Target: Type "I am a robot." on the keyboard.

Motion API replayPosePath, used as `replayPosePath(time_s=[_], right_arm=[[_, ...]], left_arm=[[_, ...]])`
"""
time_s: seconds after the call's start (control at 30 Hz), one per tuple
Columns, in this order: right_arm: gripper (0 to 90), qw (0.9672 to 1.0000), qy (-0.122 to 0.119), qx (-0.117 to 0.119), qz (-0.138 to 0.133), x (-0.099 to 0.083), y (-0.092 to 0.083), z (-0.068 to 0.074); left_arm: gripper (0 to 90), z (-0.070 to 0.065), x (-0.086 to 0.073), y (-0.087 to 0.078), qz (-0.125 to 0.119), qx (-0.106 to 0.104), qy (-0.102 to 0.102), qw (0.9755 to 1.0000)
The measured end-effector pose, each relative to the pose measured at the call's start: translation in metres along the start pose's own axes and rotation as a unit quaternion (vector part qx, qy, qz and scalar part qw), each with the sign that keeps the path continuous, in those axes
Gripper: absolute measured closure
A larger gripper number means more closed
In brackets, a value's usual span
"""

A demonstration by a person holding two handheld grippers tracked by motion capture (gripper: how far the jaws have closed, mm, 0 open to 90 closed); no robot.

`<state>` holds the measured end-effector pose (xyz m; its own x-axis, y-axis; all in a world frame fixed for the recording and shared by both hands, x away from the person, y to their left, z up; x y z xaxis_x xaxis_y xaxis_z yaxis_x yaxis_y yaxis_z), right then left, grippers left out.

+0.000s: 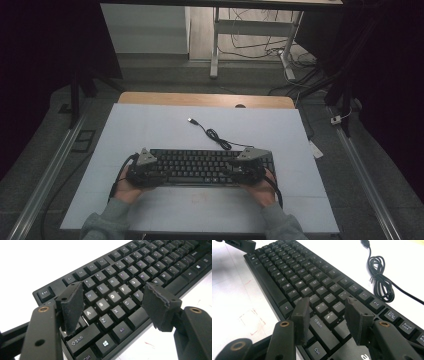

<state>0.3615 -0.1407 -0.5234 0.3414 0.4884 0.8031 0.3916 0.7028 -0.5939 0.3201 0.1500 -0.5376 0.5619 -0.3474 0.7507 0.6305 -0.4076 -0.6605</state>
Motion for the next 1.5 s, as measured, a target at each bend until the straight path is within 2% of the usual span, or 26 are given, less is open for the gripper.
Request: replayPosePath(time_s=[0.3,0.53,0.73,0.87,1.03,1.5], right_arm=[[55.4,1.0000,-0.006,0.000,-0.002,0.003,0.001,0.001],[55.2,1.0000,-0.006,0.003,-0.004,0.003,0.000,0.001],[54.9,1.0000,-0.008,0.004,-0.004,0.003,0.001,0.002],[54.8,0.9999,-0.009,0.004,-0.002,0.003,0.002,0.002],[54.5,1.0000,-0.007,0.004,0.003,0.002,0.003,0.002],[53.9,0.9999,-0.008,0.004,0.006,0.001,0.004,0.001]], left_arm=[[34.4,0.001,0.002,0.003,-0.003,0.004,-0.007,1.0000],[40.0,-0.004,0.007,0.007,-0.007,-0.008,-0.009,0.9999],[57.4,-0.009,0.012,0.008,-0.019,-0.017,-0.010,0.9996],[73.6,-0.012,0.012,0.010,-0.019,-0.023,-0.004,0.9995],[88.7,-0.018,0.014,0.014,-0.018,-0.030,0.004,0.9994],[89.1,-0.034,0.015,0.030,0.000,-0.035,0.026,0.9990]])
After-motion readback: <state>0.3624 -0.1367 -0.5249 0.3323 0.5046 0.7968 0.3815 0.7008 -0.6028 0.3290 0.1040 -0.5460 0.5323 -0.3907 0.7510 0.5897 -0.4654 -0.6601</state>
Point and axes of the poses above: each handheld gripper's, and its own axes: y roughly forward along the jaws, x roughly out of its top, z roughly to its left, the point moved 5 cm from there along y, roughly forward along the jaws, and after that the axes turned 3 degrees about x, right-handed, at the moved point
